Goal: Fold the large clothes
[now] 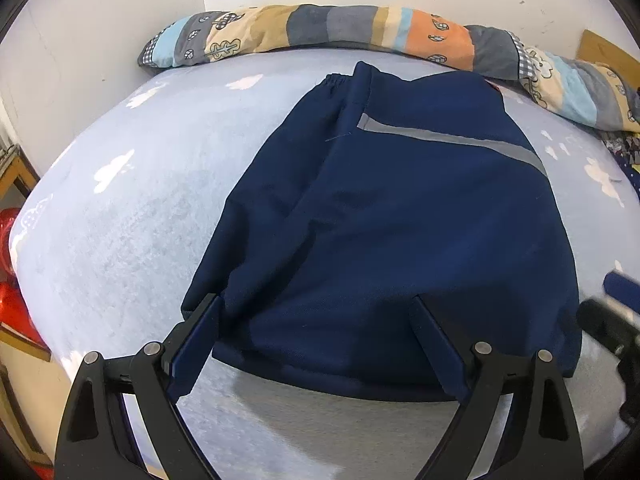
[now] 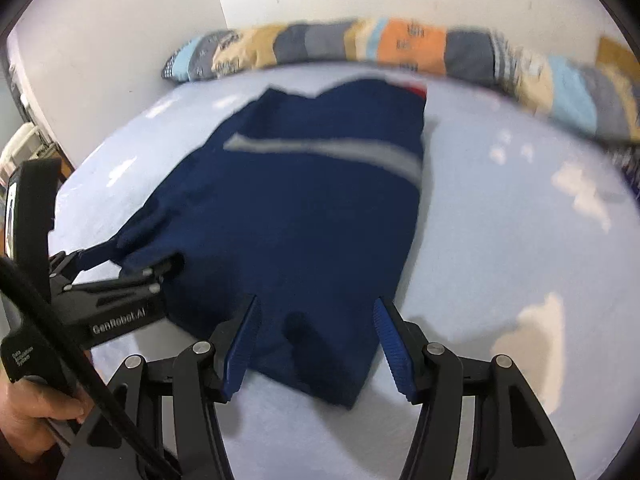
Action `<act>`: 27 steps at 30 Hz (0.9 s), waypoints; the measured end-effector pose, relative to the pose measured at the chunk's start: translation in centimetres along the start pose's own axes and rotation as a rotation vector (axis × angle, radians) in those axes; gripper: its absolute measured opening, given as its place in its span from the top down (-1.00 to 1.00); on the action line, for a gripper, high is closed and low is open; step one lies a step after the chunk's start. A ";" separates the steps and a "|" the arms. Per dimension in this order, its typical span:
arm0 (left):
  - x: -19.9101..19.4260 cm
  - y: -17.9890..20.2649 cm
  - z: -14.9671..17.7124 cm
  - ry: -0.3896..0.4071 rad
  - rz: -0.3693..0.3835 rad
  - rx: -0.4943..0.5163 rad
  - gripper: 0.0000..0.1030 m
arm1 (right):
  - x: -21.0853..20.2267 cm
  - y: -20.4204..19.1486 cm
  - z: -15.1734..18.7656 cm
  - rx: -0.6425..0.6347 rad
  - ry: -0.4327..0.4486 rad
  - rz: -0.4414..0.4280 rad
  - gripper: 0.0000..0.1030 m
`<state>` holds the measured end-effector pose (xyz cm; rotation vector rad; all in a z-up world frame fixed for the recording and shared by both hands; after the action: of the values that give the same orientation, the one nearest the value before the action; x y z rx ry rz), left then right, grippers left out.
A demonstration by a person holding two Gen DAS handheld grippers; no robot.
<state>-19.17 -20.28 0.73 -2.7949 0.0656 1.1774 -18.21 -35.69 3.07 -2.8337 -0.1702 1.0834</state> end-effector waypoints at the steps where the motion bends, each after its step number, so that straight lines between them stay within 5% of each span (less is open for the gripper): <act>1: 0.1 0.0 0.0 -0.002 -0.003 0.003 -0.80 | 0.1 -0.2 -0.2 0.002 0.001 -0.003 -0.25; 6: 0.1 0.3 0.0 0.003 -0.015 0.036 -0.80 | 2.4 -0.5 2.7 0.072 -0.136 -0.065 -0.25; 27: -0.1 0.5 -0.3 0.012 -0.013 0.042 -0.80 | 3.2 4.4 -0.8 0.221 -0.121 -0.091 -0.39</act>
<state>-19.07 -20.83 0.94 -2.7620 0.0716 1.1435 -15.00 -39.64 0.96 -2.5435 -0.1754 1.1758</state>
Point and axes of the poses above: each gripper's, at about its wrist camera, not at the fingertips, and x roughly the way its jaws point, y to its right, z to its underside, the point moved 10 cm from there along x, roughly the way its jaws point, and after that the axes turned 10 degrees about y, right-handed, at the moved point
